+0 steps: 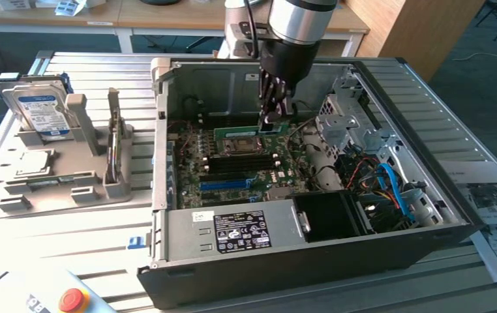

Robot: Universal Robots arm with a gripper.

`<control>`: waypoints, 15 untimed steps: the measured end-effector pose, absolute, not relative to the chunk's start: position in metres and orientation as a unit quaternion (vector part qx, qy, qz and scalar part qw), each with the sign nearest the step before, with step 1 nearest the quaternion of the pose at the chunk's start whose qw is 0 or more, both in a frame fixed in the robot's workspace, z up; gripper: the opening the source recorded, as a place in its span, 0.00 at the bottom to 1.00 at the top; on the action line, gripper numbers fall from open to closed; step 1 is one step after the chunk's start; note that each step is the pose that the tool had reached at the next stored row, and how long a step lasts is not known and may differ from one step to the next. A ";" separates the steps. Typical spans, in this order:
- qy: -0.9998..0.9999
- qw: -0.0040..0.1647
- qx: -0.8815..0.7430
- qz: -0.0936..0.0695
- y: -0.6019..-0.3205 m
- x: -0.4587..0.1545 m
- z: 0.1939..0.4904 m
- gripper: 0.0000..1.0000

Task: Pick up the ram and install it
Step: 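Insert the ram into the slot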

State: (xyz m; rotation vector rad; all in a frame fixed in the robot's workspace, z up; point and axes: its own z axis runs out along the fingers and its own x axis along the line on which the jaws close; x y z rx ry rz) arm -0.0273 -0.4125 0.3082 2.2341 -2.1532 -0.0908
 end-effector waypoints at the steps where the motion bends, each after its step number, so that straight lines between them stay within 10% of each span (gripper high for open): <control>1: -0.694 0.019 0.720 -0.029 -0.413 -0.027 0.307 0.12; 15: -0.694 0.018 0.720 -0.029 -0.412 -0.027 0.302 0.12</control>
